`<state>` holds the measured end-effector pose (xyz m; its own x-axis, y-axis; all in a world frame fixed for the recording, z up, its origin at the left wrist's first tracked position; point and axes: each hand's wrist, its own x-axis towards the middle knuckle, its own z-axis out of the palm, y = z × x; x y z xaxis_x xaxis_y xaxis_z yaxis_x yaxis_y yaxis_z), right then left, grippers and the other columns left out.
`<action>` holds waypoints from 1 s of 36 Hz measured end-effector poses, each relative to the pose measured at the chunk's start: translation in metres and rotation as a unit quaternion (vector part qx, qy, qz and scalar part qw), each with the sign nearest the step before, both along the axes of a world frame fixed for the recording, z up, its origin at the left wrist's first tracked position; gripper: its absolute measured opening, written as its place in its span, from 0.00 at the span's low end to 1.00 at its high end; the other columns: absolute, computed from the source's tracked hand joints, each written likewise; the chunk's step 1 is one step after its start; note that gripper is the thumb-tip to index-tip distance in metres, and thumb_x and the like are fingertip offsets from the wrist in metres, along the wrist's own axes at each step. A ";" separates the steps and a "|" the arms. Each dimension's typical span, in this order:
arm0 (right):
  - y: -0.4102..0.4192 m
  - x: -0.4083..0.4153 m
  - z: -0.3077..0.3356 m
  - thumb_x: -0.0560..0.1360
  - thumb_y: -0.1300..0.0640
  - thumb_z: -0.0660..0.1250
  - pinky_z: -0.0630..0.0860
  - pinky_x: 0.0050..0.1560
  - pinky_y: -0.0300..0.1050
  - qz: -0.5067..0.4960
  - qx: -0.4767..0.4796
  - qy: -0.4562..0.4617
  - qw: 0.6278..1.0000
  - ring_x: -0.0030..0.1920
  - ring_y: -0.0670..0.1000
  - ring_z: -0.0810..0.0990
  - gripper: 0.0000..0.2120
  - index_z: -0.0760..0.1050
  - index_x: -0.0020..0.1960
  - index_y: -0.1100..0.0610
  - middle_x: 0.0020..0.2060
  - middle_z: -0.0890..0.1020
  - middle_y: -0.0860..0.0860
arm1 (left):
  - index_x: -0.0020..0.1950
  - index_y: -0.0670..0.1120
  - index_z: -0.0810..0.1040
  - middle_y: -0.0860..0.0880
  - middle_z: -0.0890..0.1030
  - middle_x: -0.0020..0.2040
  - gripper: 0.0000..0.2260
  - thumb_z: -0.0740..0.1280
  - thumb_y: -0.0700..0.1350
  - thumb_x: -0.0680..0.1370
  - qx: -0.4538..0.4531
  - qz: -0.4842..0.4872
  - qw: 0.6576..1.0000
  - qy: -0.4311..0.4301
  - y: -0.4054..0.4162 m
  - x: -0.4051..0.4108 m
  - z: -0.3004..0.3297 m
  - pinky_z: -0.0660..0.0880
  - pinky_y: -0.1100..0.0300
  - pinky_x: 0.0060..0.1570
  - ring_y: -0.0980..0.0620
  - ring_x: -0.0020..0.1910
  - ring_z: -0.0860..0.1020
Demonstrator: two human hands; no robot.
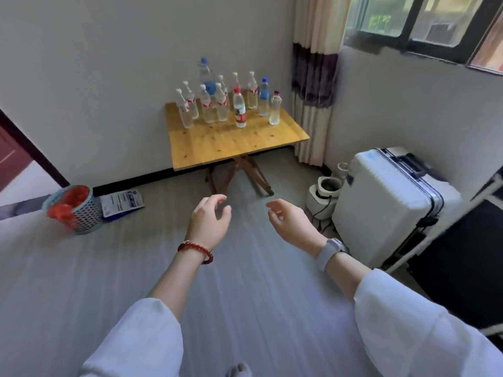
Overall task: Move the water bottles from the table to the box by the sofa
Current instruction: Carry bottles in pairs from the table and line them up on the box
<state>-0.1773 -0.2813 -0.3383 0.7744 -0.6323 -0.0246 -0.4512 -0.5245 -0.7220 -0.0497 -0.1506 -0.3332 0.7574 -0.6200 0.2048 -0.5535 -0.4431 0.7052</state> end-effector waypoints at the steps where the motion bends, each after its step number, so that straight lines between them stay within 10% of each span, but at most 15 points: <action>1: -0.012 0.021 -0.003 0.77 0.57 0.58 0.72 0.57 0.44 0.004 0.000 -0.001 1.000 0.56 0.55 0.77 0.14 0.72 0.61 0.57 0.56 0.80 0.55 | 0.56 0.42 0.76 0.44 0.78 0.54 0.11 0.64 0.41 0.75 -0.002 0.005 1.000 0.001 -0.011 0.021 -0.003 0.66 0.66 0.52 0.48 0.54 0.75; 31: -0.436 0.619 -0.023 0.78 0.59 0.56 0.72 0.50 0.42 0.008 0.034 -0.069 0.997 0.56 0.55 0.77 0.15 0.69 0.64 0.60 0.56 0.79 0.57 | 0.65 0.46 0.67 0.45 0.70 0.65 0.17 0.62 0.46 0.77 -0.004 0.070 0.995 0.065 -0.432 0.594 -0.059 0.70 0.57 0.56 0.49 0.62 0.71; 36: -0.490 0.717 -0.037 0.77 0.59 0.59 0.69 0.61 0.47 0.023 0.033 -0.082 0.996 0.64 0.56 0.72 0.20 0.64 0.67 0.62 0.62 0.74 0.59 | 0.67 0.46 0.64 0.46 0.70 0.66 0.21 0.65 0.47 0.75 -0.025 0.118 0.989 0.083 -0.496 0.677 -0.064 0.68 0.53 0.60 0.47 0.63 0.69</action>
